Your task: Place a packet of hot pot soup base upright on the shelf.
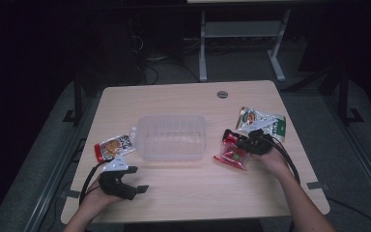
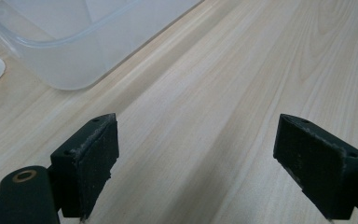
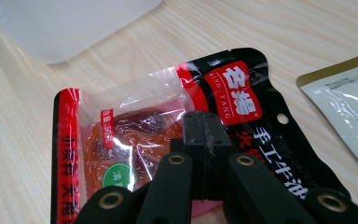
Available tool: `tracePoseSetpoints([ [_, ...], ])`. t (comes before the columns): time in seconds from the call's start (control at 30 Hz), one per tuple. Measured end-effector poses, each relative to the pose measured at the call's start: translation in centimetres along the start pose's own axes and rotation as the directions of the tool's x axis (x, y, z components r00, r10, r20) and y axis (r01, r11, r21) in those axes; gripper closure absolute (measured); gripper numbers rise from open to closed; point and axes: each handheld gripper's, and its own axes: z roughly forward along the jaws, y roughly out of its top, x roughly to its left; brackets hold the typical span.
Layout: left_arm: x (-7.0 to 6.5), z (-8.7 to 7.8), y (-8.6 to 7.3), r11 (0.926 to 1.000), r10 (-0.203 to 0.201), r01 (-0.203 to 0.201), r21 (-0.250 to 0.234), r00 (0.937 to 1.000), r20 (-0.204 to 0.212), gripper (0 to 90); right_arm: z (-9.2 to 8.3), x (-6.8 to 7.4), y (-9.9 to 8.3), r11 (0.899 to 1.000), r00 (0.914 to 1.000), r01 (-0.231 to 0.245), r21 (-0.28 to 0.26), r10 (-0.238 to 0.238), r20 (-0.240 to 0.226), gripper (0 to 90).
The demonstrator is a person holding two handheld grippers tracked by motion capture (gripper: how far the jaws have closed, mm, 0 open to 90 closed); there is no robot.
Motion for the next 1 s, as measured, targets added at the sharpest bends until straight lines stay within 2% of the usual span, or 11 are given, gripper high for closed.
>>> tracePoseSetpoints([
  [0.33,-0.2,0.1,-0.1,0.9999,0.005,-0.005,0.014,1.0000,0.008,13.6,0.2,1.1,0.2,0.999,0.9976,0.035,0.019,-0.034,-0.060,89.7],
  [0.43,-0.2,0.1,0.0,0.9996,0.018,-0.018,0.021,0.9998,0.010,13.6,0.2,2.0,0.2,0.997,0.9938,0.065,0.031,-0.062,-0.093,89.7],
  [0.6,-0.3,0.2,-0.1,0.9996,0.015,-0.015,0.023,0.9998,0.010,13.6,0.3,3.0,0.2,0.996,0.9892,0.083,0.040,-0.078,-0.124,89.7],
  [0.63,-0.3,0.2,-0.1,0.9997,0.014,-0.015,0.022,0.9998,0.011,13.6,0.3,3.5,0.3,0.994,0.9865,0.102,0.044,-0.095,-0.133,89.7],
  [0.87,-0.3,0.2,-0.1,0.9994,0.019,-0.019,0.027,0.9997,0.013,13.6,0.0,5.0,-0.1,0.990,0.9795,0.132,0.052,-0.122,-0.160,89.7],
  [0.9,-0.3,0.2,-0.1,0.9994,0.019,-0.019,0.028,0.9997,0.013,13.6,-0.1,5.2,-0.2,0.991,0.9796,0.121,0.052,-0.111,-0.167,89.7],
  [1.0,-0.3,0.3,-0.1,0.9992,0.021,-0.021,0.034,0.9997,0.014,13.6,-0.4,5.7,-0.6,0.990,0.9754,0.129,0.054,-0.117,-0.187,89.7],
])
